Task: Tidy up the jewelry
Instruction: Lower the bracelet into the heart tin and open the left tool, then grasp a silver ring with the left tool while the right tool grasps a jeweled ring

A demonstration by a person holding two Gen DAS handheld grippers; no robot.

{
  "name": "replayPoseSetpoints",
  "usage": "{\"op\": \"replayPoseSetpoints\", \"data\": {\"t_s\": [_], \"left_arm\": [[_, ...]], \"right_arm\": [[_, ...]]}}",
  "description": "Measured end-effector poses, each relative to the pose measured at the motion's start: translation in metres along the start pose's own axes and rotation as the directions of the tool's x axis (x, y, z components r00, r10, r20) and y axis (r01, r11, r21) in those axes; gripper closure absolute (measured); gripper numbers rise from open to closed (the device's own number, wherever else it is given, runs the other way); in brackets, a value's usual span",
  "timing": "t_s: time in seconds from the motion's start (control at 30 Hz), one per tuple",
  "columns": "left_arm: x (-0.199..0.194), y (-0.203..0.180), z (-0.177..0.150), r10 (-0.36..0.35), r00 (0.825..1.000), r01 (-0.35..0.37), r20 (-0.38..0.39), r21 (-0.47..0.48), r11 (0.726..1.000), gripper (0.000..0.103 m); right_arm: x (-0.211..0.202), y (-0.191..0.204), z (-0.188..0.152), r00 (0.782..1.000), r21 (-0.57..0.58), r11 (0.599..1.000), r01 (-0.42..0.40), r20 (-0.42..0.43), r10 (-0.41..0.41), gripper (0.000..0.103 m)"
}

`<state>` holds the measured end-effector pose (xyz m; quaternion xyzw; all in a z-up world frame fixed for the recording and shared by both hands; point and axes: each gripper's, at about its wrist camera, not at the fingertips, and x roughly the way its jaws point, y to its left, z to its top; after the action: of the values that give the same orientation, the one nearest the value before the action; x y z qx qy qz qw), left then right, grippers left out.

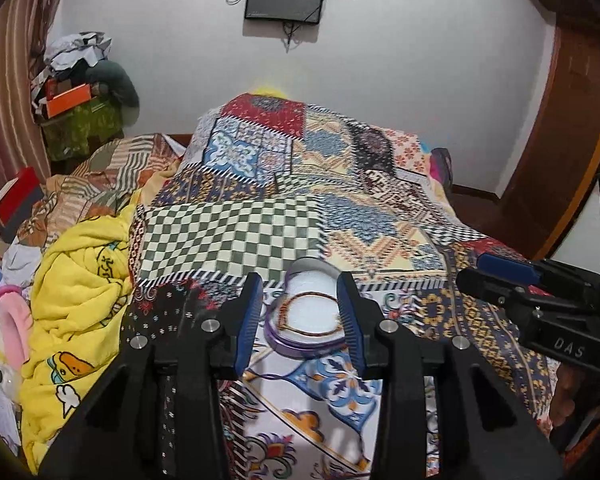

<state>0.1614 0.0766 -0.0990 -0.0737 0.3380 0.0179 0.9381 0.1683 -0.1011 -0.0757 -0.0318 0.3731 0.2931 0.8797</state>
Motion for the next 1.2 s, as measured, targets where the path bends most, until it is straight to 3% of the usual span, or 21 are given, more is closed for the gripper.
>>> {"op": "replayPoseSetpoints", "data": {"t_s": [0.3,0.6,0.83,1.2], "left_arm": [[0.014,-0.038,-0.016,-0.067,0.995,0.071,-0.069,0.054,0.996,0.064],[0.05,-0.065,-0.052,-0.105,0.974,0.12,-0.2,0.065,0.991,0.064],[0.07,-0.061,-0.071,-0.079,0.964,0.098,-0.252,0.061,0.993,0.064],[0.066,-0.034,-0.07,-0.062,0.968,0.069,-0.242,0.022,0.997,0.064]], "right_arm": [[-0.019,-0.037,-0.026,0.997,0.056,0.995,0.076,-0.033,-0.074,0.064],[-0.017,-0.067,-0.056,0.989,0.116,0.987,0.107,-0.111,-0.094,0.064],[-0.004,-0.069,-0.074,0.986,0.169,0.984,0.053,-0.168,-0.024,0.064],[0.038,-0.026,-0.065,0.974,0.098,0.994,-0.048,-0.217,0.069,0.064]]}}
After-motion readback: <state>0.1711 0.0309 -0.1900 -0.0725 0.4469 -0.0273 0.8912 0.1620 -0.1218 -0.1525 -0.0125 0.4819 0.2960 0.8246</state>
